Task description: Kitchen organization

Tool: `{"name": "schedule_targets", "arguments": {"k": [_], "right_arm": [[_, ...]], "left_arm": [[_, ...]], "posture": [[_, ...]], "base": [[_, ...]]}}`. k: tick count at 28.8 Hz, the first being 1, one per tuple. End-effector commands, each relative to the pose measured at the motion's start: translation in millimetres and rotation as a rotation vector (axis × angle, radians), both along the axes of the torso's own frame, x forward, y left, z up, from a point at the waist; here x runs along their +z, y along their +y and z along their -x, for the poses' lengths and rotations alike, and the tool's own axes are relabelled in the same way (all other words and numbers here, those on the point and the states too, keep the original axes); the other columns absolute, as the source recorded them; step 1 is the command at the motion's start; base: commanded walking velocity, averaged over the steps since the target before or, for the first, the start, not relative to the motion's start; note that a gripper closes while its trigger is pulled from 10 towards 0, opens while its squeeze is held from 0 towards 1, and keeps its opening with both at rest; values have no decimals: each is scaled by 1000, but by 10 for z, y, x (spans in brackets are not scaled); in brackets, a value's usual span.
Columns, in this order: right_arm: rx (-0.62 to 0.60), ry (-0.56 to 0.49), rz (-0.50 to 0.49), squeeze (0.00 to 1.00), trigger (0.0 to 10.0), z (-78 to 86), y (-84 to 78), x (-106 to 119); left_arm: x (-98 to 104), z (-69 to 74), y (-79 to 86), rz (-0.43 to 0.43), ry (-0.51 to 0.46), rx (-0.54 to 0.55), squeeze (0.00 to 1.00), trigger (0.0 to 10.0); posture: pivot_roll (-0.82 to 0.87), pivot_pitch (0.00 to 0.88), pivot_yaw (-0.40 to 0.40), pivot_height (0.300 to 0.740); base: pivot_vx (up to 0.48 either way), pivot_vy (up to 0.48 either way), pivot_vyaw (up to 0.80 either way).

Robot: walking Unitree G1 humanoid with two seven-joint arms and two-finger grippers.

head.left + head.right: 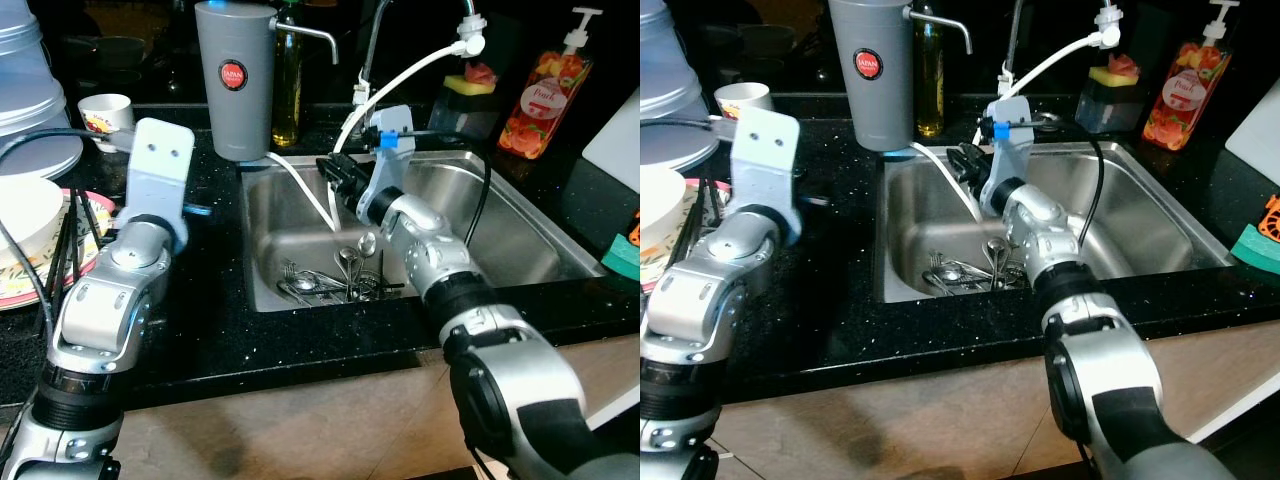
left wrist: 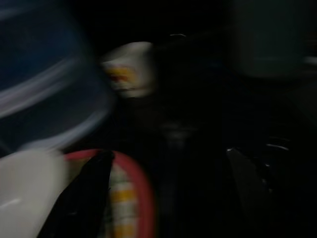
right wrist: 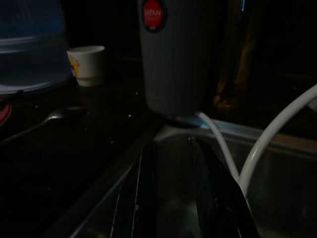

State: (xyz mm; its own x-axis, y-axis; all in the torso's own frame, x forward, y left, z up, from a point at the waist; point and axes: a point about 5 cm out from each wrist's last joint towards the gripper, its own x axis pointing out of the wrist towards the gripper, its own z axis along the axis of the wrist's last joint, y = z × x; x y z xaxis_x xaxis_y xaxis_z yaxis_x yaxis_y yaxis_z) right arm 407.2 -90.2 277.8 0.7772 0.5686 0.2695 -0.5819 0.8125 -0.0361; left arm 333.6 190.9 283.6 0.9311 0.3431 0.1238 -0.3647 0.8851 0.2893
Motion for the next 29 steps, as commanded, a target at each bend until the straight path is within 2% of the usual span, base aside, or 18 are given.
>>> {"name": "schedule_targets", "arguments": {"k": [1, 6, 8, 10, 11, 12, 14, 16, 21, 27, 29], "right_arm": [[9, 1, -4, 0, 10000, 22, -3, -12], [9, 6, -13, 0, 10000, 62, -23, -29], [12, 0, -1, 0, 10000, 78, -18, -34], [16, -17, 23, 0, 10000, 98, -5, -28], [16, -17, 23, 0, 10000, 98, -5, -28], [26, -44, 57, 0, 10000, 125, 23, -12], [39, -67, 83, 0, 10000, 145, 54, 5], [43, -77, 96, 0, 10000, 155, 64, 14], [58, -117, 140, 0, 10000, 201, 107, 59], [74, -129, 152, 0, 10000, 224, 124, 96], [114, -121, 163, 0, 10000, 247, 146, 98]], "left_arm": [[14, -22, 1, -35, -40, 104, 0, 10000], [-39, -47, -2, -174, -44, 262, 0, 10000], [-92, -56, -8, -117, -25, 261, 0, 10000], [-144, -67, -14, -24, -6, 256, 0, 10000], [-144, -67, -14, -24, -6, 256, 0, 10000], [-196, -77, -16, 70, 10, 248, 0, 10000], [-241, -77, 3, 140, 34, 255, 4, 10000], [-255, -77, 10, 156, 44, 259, 0, 10000], [-330, -84, 26, 286, 93, 243, 0, 10000], [-339, -85, 73, 325, 104, 269, 0, 10000], [-341, -87, 79, 336, 108, 273, 0, 10000]], "posture": [[-7, 90, -42, 740], [-7, 102, -36, 740], [-7, 102, -36, 740], [-5, 105, -37, 740], [-5, 105, -37, 740], [-5, 105, -37, 740], [-5, 105, -37, 740], [-5, 105, -37, 740], [-2, 111, -38, 740], [-3, 114, -36, 740], [-2, 114, -37, 740]], "base": [[0, 0, 0], [0, 0, 0], [0, 0, 0], [0, 0, 0], [0, 0, 0], [0, 0, 0], [0, 0, 0], [0, 0, 0], [0, 0, 0], [0, 0, 0], [0, 0, 0]]}}
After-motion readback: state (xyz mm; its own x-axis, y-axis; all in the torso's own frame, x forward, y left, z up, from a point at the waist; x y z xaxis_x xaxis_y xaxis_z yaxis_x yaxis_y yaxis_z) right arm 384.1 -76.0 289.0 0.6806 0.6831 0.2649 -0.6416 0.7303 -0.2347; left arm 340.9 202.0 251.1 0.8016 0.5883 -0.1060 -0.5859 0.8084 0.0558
